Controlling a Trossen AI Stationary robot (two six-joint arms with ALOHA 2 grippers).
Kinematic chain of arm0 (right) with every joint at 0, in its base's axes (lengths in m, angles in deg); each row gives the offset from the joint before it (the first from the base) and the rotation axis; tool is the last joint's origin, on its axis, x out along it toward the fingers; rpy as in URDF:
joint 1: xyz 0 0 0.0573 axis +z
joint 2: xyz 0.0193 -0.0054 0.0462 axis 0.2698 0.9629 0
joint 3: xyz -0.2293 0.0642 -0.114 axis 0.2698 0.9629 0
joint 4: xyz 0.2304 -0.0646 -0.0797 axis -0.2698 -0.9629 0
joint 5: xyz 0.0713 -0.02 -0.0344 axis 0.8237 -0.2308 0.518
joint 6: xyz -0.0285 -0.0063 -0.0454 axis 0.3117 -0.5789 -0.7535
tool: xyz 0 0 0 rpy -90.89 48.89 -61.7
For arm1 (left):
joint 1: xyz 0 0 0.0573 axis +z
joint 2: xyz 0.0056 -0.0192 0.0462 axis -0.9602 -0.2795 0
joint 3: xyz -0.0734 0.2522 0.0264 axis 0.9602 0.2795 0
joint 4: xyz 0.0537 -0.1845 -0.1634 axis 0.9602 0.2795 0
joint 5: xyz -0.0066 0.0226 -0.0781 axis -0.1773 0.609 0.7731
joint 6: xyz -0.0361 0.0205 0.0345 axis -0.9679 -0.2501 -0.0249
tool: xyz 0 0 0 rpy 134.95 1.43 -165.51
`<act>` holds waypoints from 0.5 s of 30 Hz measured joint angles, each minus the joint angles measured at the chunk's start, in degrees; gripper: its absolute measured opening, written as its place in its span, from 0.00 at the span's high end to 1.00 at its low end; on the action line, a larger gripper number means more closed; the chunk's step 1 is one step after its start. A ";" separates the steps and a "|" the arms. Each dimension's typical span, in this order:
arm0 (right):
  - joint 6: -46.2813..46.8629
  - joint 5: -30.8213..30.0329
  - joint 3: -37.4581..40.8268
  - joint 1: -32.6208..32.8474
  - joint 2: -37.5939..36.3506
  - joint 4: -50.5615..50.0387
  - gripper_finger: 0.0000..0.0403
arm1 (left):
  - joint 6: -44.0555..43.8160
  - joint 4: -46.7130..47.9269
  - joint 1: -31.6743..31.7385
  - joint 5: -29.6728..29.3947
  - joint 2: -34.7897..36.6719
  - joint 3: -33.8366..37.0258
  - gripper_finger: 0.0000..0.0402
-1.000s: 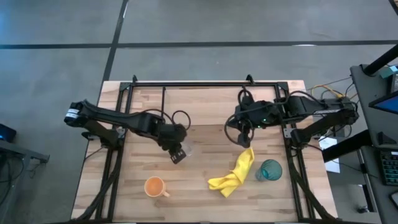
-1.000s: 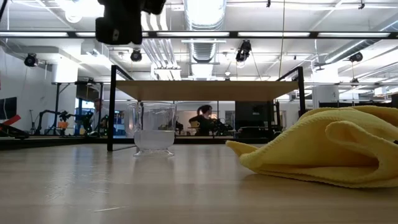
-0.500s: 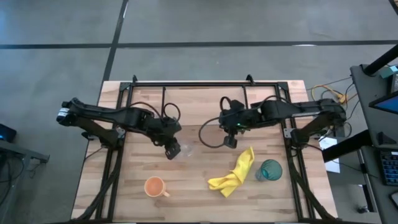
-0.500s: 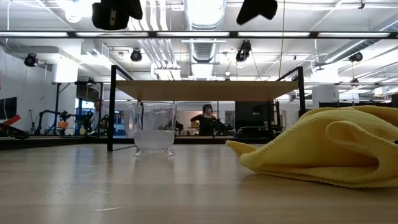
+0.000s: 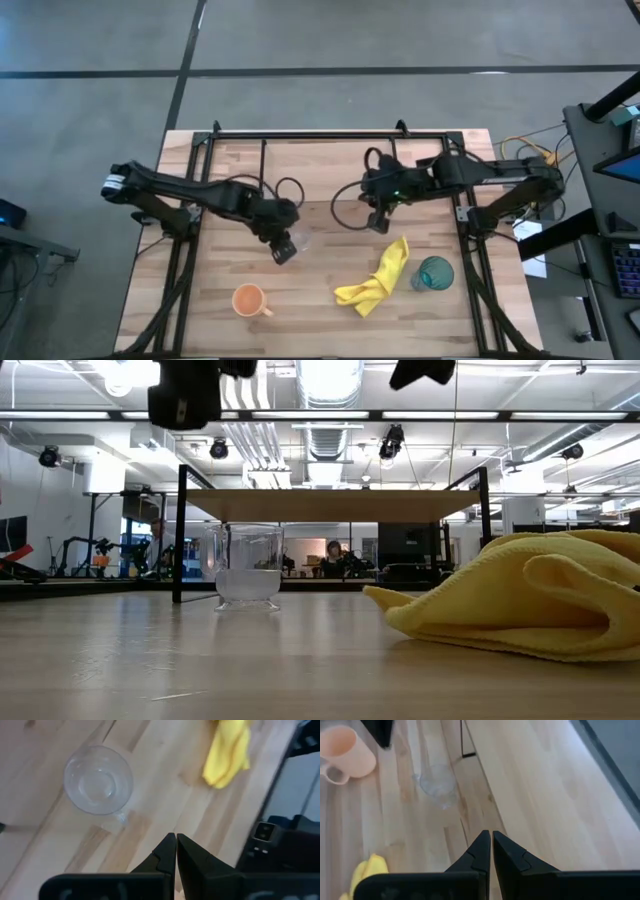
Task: Stack small to large cups/mugs on shelf
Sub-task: Put the transparent mug on the shelf
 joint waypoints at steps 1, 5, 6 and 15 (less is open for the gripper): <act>0.00 -0.01 0.00 0.01 -0.81 -0.01 0.97 | 0.20 -0.04 -0.02 0.06 -0.91 0.02 1.00; 0.00 -0.16 0.00 0.02 -3.71 0.15 0.97 | 1.33 -0.11 0.55 2.83 -4.39 0.02 1.00; 0.00 -0.16 0.00 0.00 -4.34 0.21 0.97 | 1.84 -0.49 0.78 3.66 -5.24 0.02 1.00; 0.00 -0.08 0.00 0.02 -8.75 0.11 0.97 | 7.47 -4.69 2.80 3.87 -9.03 0.00 1.00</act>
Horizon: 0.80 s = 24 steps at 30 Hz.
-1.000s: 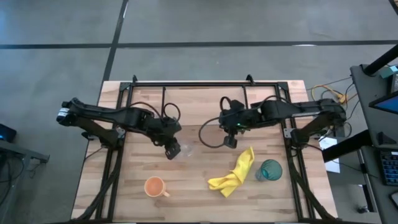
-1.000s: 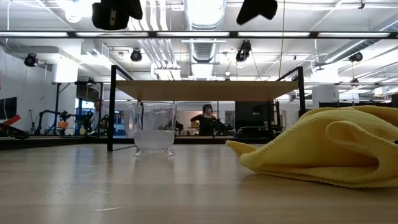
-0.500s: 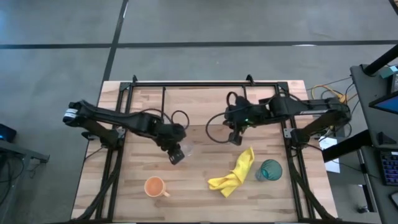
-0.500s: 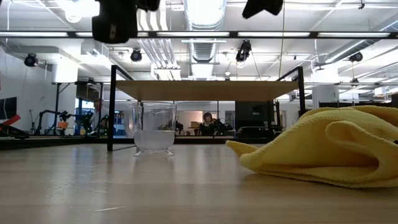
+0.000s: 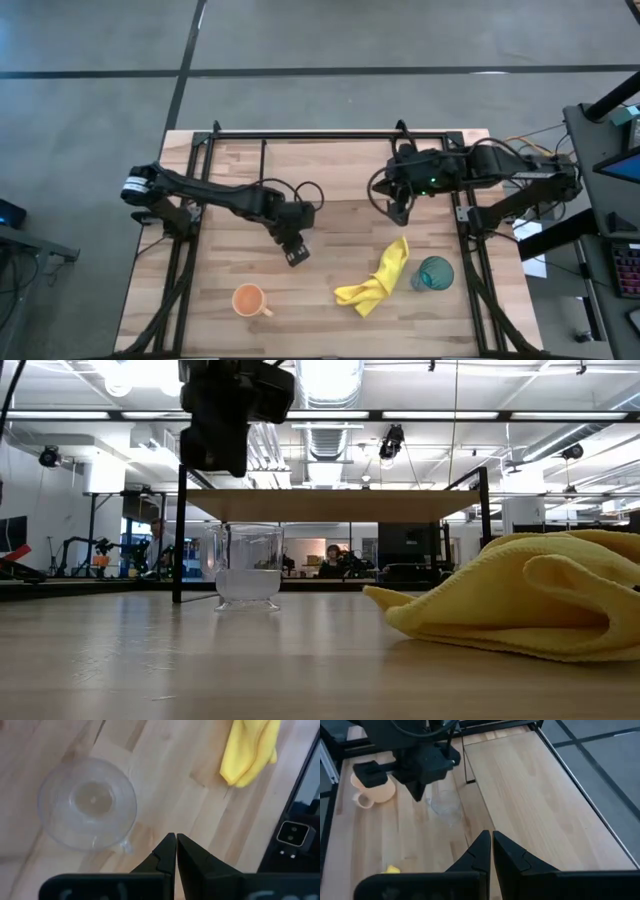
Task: Stack small to large cups/mugs on shelf
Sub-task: Put the transparent mug on the shelf
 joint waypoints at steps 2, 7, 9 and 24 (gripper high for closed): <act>0.00 0.00 0.00 0.00 -0.63 -0.04 0.97 | 0.87 -0.88 0.24 0.00 -0.33 0.00 1.00; -0.07 0.16 0.02 0.00 -1.30 -0.52 0.97 | 6.40 -2.65 0.28 -0.61 -0.74 -0.34 0.98; -0.07 0.16 0.02 0.00 -1.24 -0.49 0.97 | 8.47 -2.36 0.68 -0.90 -1.29 -0.35 0.95; -0.24 1.44 0.02 0.00 -1.00 -2.12 0.97 | 9.42 -3.47 1.83 -6.03 -4.68 -0.15 0.68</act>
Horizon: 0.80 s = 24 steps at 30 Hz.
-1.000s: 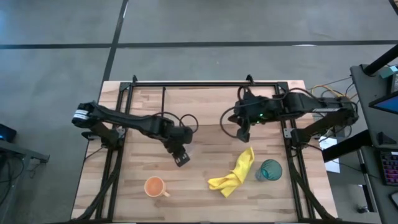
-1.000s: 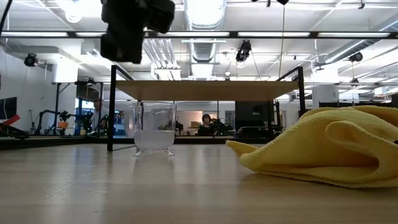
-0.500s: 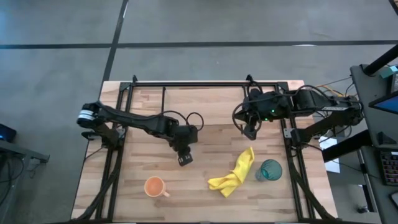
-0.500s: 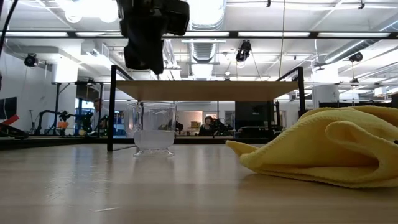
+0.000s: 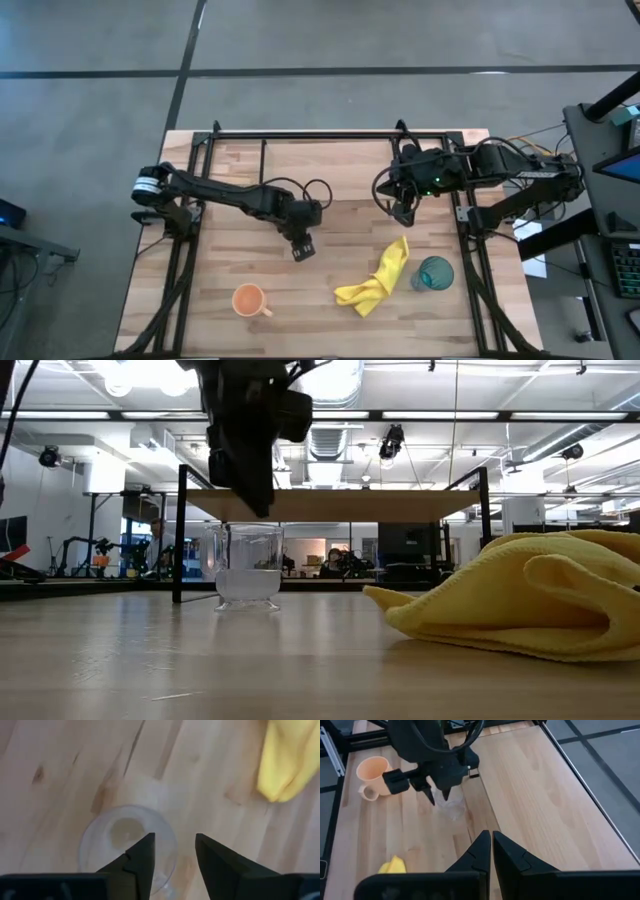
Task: Stack small to large cups/mugs on shelf
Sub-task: Put the transparent mug on the shelf
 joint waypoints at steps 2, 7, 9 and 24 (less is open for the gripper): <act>0.00 0.00 0.00 0.00 0.06 -0.03 0.97 | 0.00 0.10 0.03 0.31 -0.58 0.09 0.68; 0.07 -0.02 0.08 0.00 0.08 0.01 0.97 | -0.19 0.64 0.03 2.24 -3.78 0.05 0.68; 0.22 0.01 0.17 0.00 0.09 -0.01 0.97 | -0.13 0.89 -0.02 2.34 -4.59 -0.03 0.68; 1.09 0.00 0.20 0.00 0.10 -0.16 0.97 | 0.97 2.20 0.03 1.88 -5.48 -0.07 0.79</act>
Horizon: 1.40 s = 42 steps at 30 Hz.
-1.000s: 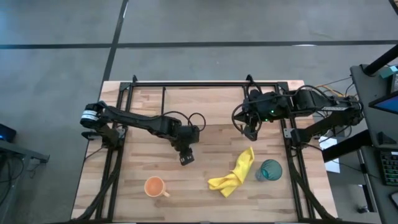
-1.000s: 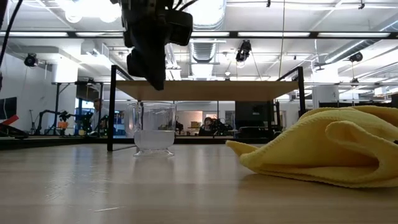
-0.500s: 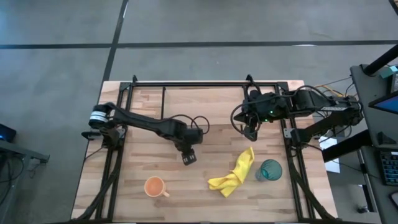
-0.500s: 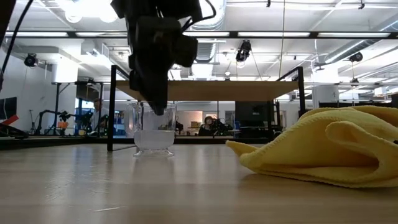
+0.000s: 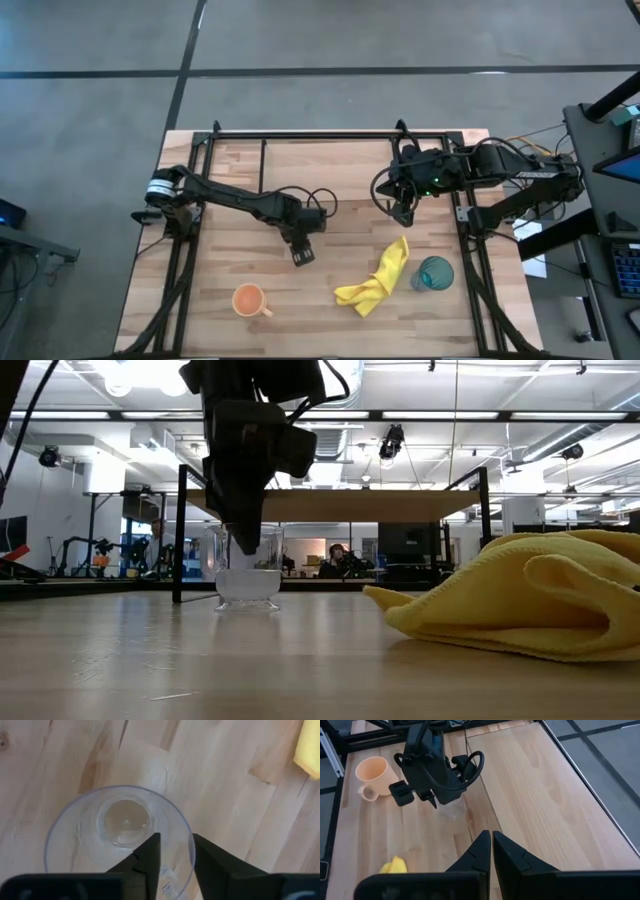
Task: Stack small to large cups/mugs on shelf
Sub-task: Put the transparent mug on the shelf
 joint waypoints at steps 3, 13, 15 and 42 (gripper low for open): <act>0.13 0.00 0.00 0.00 -0.01 0.00 0.97 | 0.00 0.57 0.00 0.00 0.22 -0.30 0.88; 0.24 -0.02 0.00 0.00 0.00 0.04 0.97 | -0.01 5.20 -0.08 1.77 2.23 -3.82 1.00; 0.24 -0.02 0.00 0.00 -0.01 0.05 0.97 | -0.03 7.92 -0.13 2.06 3.40 -5.48 1.00; 0.20 -0.07 0.59 0.00 0.00 0.20 0.97 | 9.45 35.06 8.62 -18.18 12.48 -30.80 1.00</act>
